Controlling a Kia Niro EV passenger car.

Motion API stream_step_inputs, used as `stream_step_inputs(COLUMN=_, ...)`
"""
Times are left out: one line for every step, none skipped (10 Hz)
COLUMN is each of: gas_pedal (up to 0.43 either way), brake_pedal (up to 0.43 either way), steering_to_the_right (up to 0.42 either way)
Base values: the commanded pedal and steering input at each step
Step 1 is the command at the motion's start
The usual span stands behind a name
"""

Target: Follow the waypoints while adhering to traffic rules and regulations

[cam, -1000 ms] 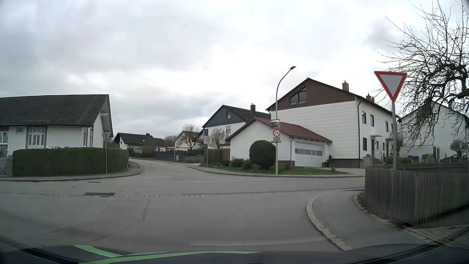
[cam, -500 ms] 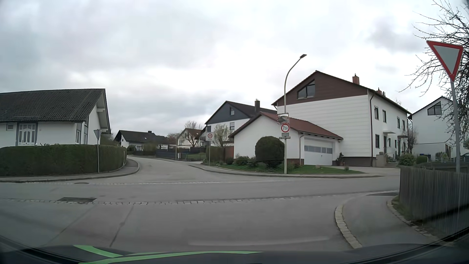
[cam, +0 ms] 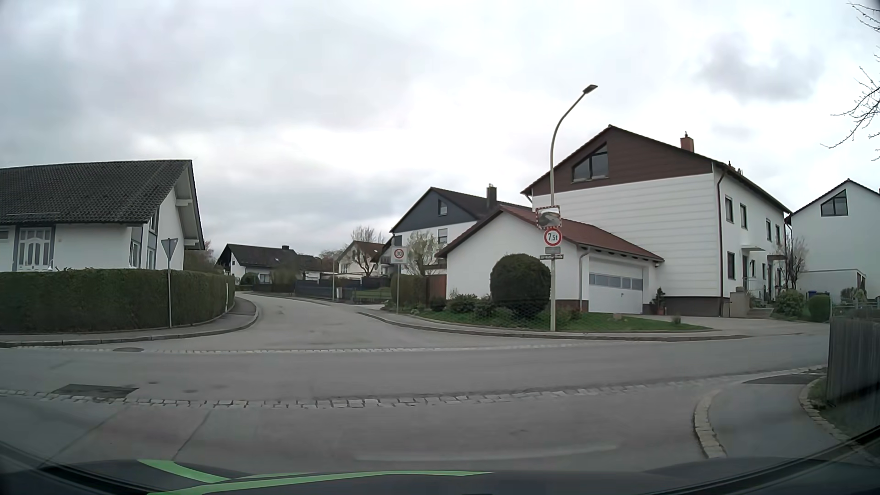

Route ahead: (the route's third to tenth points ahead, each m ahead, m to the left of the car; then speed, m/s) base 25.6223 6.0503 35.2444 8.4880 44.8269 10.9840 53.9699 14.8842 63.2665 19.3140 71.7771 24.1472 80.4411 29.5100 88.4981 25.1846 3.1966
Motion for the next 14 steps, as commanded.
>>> stream_step_inputs(gas_pedal=0.000, brake_pedal=0.207, steering_to_the_right=-0.034)
stream_step_inputs(gas_pedal=0.000, brake_pedal=0.207, steering_to_the_right=-0.038)
stream_step_inputs(gas_pedal=0.000, brake_pedal=0.207, steering_to_the_right=-0.040)
stream_step_inputs(gas_pedal=0.000, brake_pedal=0.207, steering_to_the_right=-0.041)
stream_step_inputs(gas_pedal=0.000, brake_pedal=0.207, steering_to_the_right=-0.041)
stream_step_inputs(gas_pedal=0.000, brake_pedal=0.207, steering_to_the_right=-0.040)
stream_step_inputs(gas_pedal=0.000, brake_pedal=0.207, steering_to_the_right=-0.038)
stream_step_inputs(gas_pedal=0.000, brake_pedal=0.213, steering_to_the_right=-0.037)
stream_step_inputs(gas_pedal=0.000, brake_pedal=0.213, steering_to_the_right=-0.037)
stream_step_inputs(gas_pedal=0.000, brake_pedal=0.213, steering_to_the_right=-0.036)
stream_step_inputs(gas_pedal=0.000, brake_pedal=0.213, steering_to_the_right=-0.037)
stream_step_inputs(gas_pedal=0.000, brake_pedal=0.213, steering_to_the_right=-0.036)
stream_step_inputs(gas_pedal=0.000, brake_pedal=0.213, steering_to_the_right=-0.036)
stream_step_inputs(gas_pedal=0.000, brake_pedal=0.213, steering_to_the_right=-0.036)
